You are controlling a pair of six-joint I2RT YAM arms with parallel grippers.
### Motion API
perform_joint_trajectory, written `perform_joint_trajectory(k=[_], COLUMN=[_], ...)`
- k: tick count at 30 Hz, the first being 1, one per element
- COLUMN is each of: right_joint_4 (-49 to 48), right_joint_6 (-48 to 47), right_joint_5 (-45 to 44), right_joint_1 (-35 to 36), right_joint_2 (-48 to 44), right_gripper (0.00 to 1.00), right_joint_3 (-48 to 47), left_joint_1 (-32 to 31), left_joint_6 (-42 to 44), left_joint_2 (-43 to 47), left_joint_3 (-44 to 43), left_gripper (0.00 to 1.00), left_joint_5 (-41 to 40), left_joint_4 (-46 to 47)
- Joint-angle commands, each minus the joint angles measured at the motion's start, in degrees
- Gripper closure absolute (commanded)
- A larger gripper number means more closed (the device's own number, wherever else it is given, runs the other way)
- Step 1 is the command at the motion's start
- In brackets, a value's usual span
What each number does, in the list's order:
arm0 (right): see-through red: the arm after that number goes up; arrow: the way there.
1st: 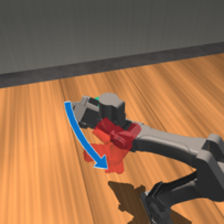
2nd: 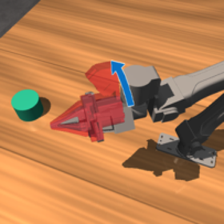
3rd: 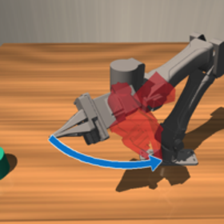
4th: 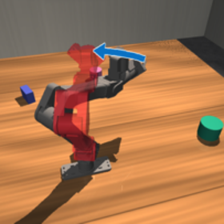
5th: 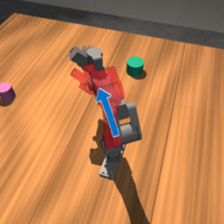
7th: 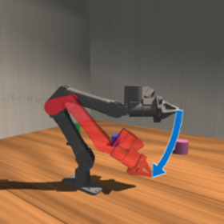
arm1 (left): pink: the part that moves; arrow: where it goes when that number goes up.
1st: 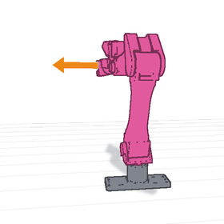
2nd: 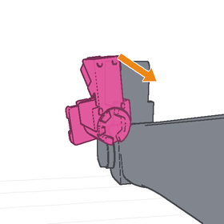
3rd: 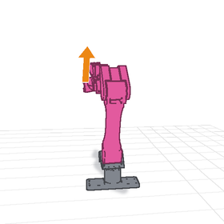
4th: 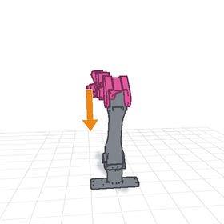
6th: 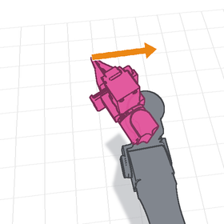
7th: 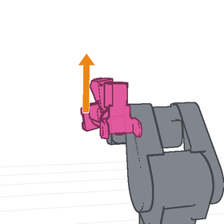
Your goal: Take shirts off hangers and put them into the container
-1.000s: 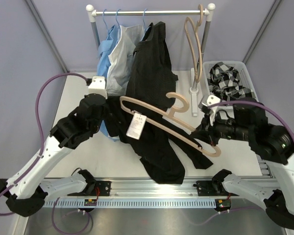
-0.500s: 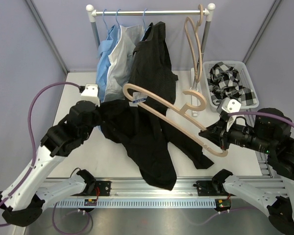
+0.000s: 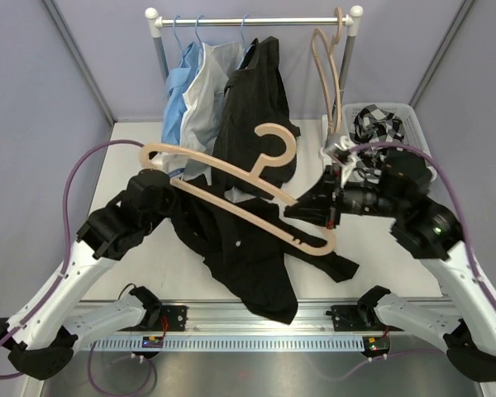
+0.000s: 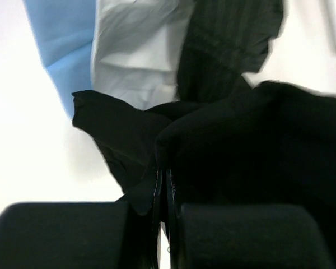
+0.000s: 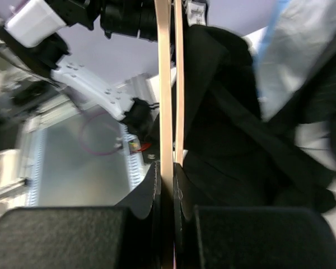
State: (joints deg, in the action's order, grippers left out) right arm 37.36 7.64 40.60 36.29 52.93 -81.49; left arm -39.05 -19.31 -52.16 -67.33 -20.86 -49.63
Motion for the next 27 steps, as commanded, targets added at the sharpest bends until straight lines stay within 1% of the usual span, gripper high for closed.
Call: perform_joint_trajectory(k=[1, 2, 3, 4, 5, 7, 8, 9, 10, 12, 14, 15, 16, 17, 18, 19, 20, 21, 22, 23, 24, 25, 27], right_joint_4=[-25.1, -21.3, -19.5, -18.5, -16.0, -12.8, -8.2, -5.7, -4.0, -2.9, -4.4, -3.7, -2.5, 0.7, 2.0, 3.1, 5.9, 7.8, 9.4, 11.9, 12.7, 13.0, 12.6], right_joint_6=[15.6, 13.8, 12.2, 9.8, 8.5, 4.4, 3.3, 2.0, 0.1, -0.3, 0.3, 0.1, -0.9, -1.4, -1.8, -3.3, -4.1, -4.8, -6.5, -7.1, -7.3, -9.2, -9.7], right_joint_5=[11.1, 10.5, 9.5, 8.5, 6.5, 4.2, 1.4, -0.2, -1.3, -3.1, -5.0, -7.2, -12.9, -16.1, -19.8, -26.9, -30.5, -34.5, -40.5, -43.6, -45.6, -47.3, -48.4], right_joint_1=[0.6, 0.8, 1.1, 1.1, 1.1, 1.1, 1.1, 1.1, 1.1, 1.1, 1.1, 1.1, 1.1, 1.1, 1.1, 1.1, 1.1, 1.1, 1.1, 1.1, 1.1, 1.1, 1.1], right_joint_2=[2.4, 3.0, 3.2, 3.0, 2.7, 2.3, 3.1, 3.6, 4.0, 3.6, 2.1, 1.7, 1.7, 1.7, 1.5, 1.3, 1.2, 1.4, 1.6, 1.6, 1.2, 0.8, -1.3], right_gripper=[1.00, 1.00, 1.00, 1.00, 1.00, 1.00, 1.00, 1.00, 1.00, 1.00, 1.00, 1.00, 1.00, 1.00, 1.00, 1.00, 1.00, 1.00, 1.00, 1.00, 1.00, 1.00, 1.00], right_joint_3=[6.7, 6.3, 5.7, 4.7, 4.2, 1.8, -0.6, -0.6, -2.6, -3.0, -2.8, -3.9, -5.0, -6.1, -7.8, -8.2, -8.8, -9.9, -10.3, -10.5, -10.4, -9.9, -8.3], left_joint_1=[0.1, 0.0, 0.0, 0.0, 0.0, 0.0, 0.0, 0.0, 0.0, 0.0, 0.0, 0.0, 0.0, 0.0, 0.0, 0.0, 0.0, 0.0, 0.0, 0.0, 0.0, 0.0, 0.1], left_joint_6=[-0.3, -0.3, -0.2, 0.3, 0.6, 1.5, 2.0, 2.6, 3.5, 3.9, 4.5, 4.5, 3.8, 3.3, 2.8, 2.2, 2.1, 1.9, 1.5, 1.2, 0.9, 0.5, 0.3], left_joint_2=[1.2, 1.4, 1.8, 2.2, 3.5, 4.9, 5.9, 6.2, 6.5, 7.4, 8.1, 8.6, 8.7, 8.8, 9.1, 9.4, 9.4, 9.5, 9.8, 9.5, 9.5, 9.4, 9.2], left_joint_3=[-6.5, -7.1, -7.6, -8.2, -8.9, -9.3, -9.7, -9.7, -9.9, -9.2, -7.4, -6.7, -6.0, -5.2, -3.4, -2.7, -1.9, -1.2, 0.0, 0.5, 1.0, 1.8, 2.4], left_gripper=[1.00, 0.98, 0.91, 0.78, 0.67, 0.59, 0.47, 0.47, 0.40, 0.37, 0.43, 0.48, 0.53, 0.55, 0.55, 0.54, 0.46, 0.41, 0.37, 0.34, 0.25, 0.22, 0.18], left_joint_5=[7.4, 9.0, 9.5, 9.8, 9.8, 8.9, 8.0, 7.5, 6.8, 3.5, 1.4, 1.2, 0.9, 0.8, 1.2, 1.2, 1.1, 0.1, -0.9, -2.2, -5.1, -6.4, -8.0], left_joint_4=[4.1, 4.4, 4.7, 5.1, 5.2, 5.7, 5.7, 5.7, 5.6, 5.4, 5.3, 5.3, 5.4, 5.3, 5.3, 5.3, 5.2, 5.2, 4.8, 4.4, 3.8, 3.2, 3.0])
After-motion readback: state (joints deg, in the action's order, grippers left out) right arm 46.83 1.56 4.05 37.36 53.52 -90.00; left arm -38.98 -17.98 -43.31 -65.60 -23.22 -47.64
